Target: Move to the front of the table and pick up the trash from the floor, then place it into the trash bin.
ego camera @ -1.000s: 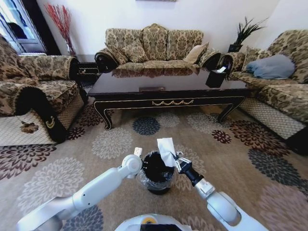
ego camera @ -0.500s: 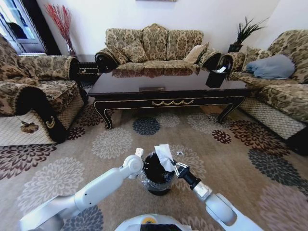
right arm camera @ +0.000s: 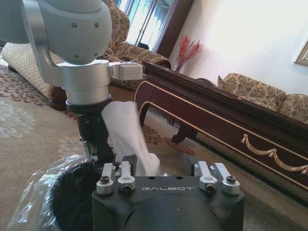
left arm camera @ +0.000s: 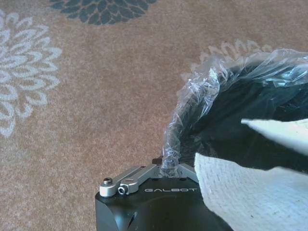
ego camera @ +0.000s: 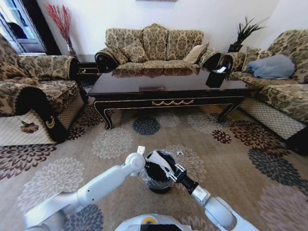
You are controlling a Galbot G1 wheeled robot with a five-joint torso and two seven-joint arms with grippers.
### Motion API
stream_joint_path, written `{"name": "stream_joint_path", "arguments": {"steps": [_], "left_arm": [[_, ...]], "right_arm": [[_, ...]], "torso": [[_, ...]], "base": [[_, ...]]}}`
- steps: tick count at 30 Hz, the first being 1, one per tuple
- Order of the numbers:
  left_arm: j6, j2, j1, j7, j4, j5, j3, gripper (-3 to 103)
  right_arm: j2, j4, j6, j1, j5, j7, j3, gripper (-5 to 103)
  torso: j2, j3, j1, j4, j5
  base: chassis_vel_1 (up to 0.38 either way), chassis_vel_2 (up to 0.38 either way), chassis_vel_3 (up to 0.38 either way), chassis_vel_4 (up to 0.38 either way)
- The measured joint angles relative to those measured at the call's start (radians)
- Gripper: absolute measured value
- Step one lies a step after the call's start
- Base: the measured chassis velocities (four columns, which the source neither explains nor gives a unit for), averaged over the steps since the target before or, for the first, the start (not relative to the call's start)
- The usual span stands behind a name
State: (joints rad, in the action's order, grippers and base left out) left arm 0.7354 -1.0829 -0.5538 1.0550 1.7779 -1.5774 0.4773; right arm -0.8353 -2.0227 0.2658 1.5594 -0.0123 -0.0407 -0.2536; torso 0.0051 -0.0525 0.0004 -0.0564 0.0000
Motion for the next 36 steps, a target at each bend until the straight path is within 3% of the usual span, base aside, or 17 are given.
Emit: {"name": "stream_joint_path", "arguments": {"steps": [1,4,8,10,12,17,21,26,29,30,31,32,33,35,36], "left_arm": [[0.0,0.0,-0.001,0.001,0.001,0.0,0.0,0],[0.0,0.002,-0.005,0.002,0.006,0.001,0.001,0],[0.0,0.003,-0.007,0.003,0.01,0.002,0.001,0],[0.0,0.005,-0.007,0.003,0.014,0.003,0.001,0],[0.0,0.006,-0.008,0.004,0.015,0.003,0.001,0],[0.0,0.007,-0.013,0.005,0.023,0.004,0.0,0],[0.0,0.008,-0.018,0.006,0.034,0.005,-0.001,0],[0.0,0.007,-0.026,0.007,0.043,0.005,-0.002,0],[0.0,0.005,-0.026,0.007,0.047,0.005,0.0,0],[0.0,0.004,-0.026,0.008,0.05,0.004,0.002,0],[0.0,0.004,-0.026,0.008,0.053,0.002,0.003,0],[0.0,0.004,-0.026,0.008,0.053,0.002,0.003,0],[0.0,0.004,-0.025,0.009,0.054,0.001,0.003,0],[0.0,0.005,-0.024,0.009,0.054,-0.001,0.004,0],[0.0,0.009,-0.02,0.009,0.054,-0.003,0.004,0]], "right_arm": [[0.0,-0.002,-0.001,-0.001,-0.001,0.0,0.0,53],[-0.001,-0.015,-0.006,0.003,-0.015,-0.002,-0.001,70],[0.002,-0.031,-0.014,0.02,-0.044,-0.02,0.0,81],[0.014,-0.069,-0.043,0.056,-0.119,-0.072,0.0,92],[0.023,-0.097,-0.066,0.076,-0.17,-0.099,0.0,96],[0.041,-0.18,-0.144,0.091,-0.32,-0.11,0.005,100],[0.045,-0.202,-0.211,0.059,-0.421,-0.037,0.013,100],[0.031,-0.224,-0.359,0.019,-0.566,0.087,0.03,100],[0.022,-0.224,-0.393,0.008,-0.632,0.12,0.034,100],[0.015,-0.231,-0.42,0.003,-0.706,0.153,0.037,100],[0.0,-0.251,-0.477,-0.007,-0.856,0.223,0.04,100],[0.0,-0.251,-0.477,-0.007,-0.856,0.223,0.04,100],[-0.01,-0.264,-0.525,-0.017,-0.934,0.274,0.04,100],[-0.017,-0.267,-0.581,-0.036,-0.965,0.314,0.037,100],[-0.013,-0.253,-0.587,-0.049,-0.902,0.301,0.028,100]], "torso": [[0.0,0.0,0.0,0.0001,0.0],[0.0,0.0,0.0,0.0001,0.0],[0.0,0.0,0.0,0.0001,0.0],[0.0,0.0,0.0,0.0001,0.0001],[0.0,0.0,0.0,-0.0001,-0.0001],[0.0,0.0,0.0,0.0,-0.0001],[0.0,0.0,0.0,0.0002,-0.0001],[0.0,0.0,0.0,0.0001,-0.0001],[0.0,0.0,0.0,0.0001,0.0],[0.0,0.0,0.0,0.0,-0.0001],[0.0,0.0,0.0,-0.0003,-0.0001],[0.0,0.0,0.0,-0.0003,-0.0001],[0.0,0.0,0.0,-0.0001,-0.0001],[0.0,0.0,0.0,-0.0001,-0.0001],[0.0,0.0,0.0,0.0002,-0.0001]], "base": [[0.0,0.0,0.0,0.0],[0.0,0.0,0.0,0.0],[0.0,0.0,0.0,0.0],[0.0,0.0,0.0,0.0],[0.0,0.0,0.0,0.0],[0.0,0.0,0.0,0.0],[0.0,0.0,0.0,0.0],[0.0,0.0,0.0,0.0],[0.0,0.0,0.0,0.0],[0.0,0.0,0.0,0.0],[0.0,0.0,0.0,0.0],[0.0,0.0,0.0,0.0],[0.0,0.0,0.0,0.0],[0.0,0.0,0.0,0.0],[0.0,0.0,0.0,0.0]]}}
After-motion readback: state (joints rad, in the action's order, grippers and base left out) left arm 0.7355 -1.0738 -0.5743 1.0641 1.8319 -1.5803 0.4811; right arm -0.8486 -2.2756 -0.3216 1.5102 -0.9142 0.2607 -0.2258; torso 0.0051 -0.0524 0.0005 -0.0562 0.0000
